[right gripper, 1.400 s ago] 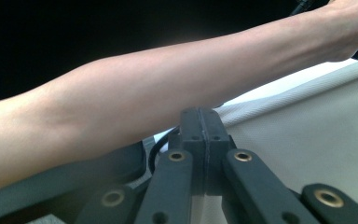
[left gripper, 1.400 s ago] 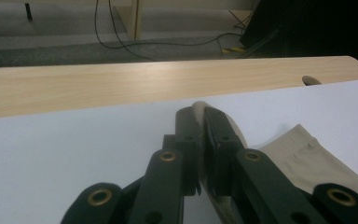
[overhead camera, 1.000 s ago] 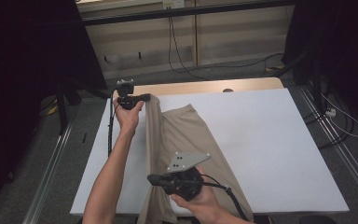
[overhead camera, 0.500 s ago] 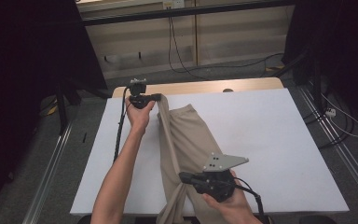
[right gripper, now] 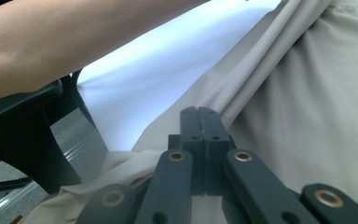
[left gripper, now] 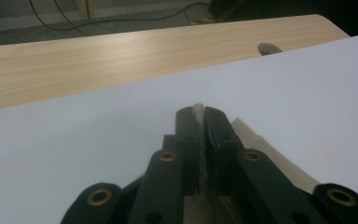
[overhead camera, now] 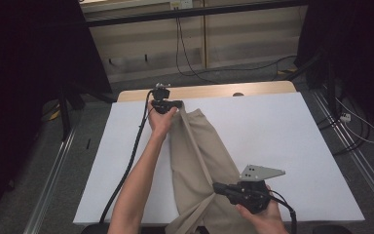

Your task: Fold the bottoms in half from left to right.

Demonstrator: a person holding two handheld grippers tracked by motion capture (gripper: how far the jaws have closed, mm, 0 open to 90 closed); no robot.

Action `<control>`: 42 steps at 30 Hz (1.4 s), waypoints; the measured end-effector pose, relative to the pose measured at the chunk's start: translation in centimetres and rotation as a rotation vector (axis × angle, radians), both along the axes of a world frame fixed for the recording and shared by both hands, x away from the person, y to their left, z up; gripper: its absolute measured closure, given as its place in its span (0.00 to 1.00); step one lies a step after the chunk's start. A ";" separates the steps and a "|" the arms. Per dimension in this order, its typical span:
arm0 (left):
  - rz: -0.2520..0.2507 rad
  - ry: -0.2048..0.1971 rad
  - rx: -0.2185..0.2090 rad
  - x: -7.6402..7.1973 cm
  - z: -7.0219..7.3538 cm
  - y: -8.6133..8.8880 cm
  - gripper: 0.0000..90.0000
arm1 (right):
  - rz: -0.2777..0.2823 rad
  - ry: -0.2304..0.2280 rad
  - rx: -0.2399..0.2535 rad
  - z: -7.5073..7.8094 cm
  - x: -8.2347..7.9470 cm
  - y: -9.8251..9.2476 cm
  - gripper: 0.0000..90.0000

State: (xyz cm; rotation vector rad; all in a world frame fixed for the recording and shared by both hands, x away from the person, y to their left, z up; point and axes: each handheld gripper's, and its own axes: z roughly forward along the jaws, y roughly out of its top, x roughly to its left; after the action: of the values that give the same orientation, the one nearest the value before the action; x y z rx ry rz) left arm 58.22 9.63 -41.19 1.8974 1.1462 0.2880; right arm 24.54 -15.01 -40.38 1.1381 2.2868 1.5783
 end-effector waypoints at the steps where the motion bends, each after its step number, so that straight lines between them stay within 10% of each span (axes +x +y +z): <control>1: -0.007 0.000 0.006 0.0 -0.1 -0.4 0.95 | 0.000 0.000 0.000 0.0 0.0 0.0 1.00; 29: -0.064 -0.024 0.107 0.3 -3.7 -7.3 0.89 | -0.126 0.064 -0.171 -3.0 -1.3 -5.4 1.00; 42: -0.098 -0.092 0.030 -1.4 -2.4 -5.9 0.38 | -0.208 0.127 -0.230 -3.8 -1.0 -6.3 1.00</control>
State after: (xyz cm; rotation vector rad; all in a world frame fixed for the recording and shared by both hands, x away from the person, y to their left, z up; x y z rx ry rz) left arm 56.87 3.73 -43.60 1.9391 0.9897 0.3360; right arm 23.49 -21.34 -44.19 1.3948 2.2648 1.1674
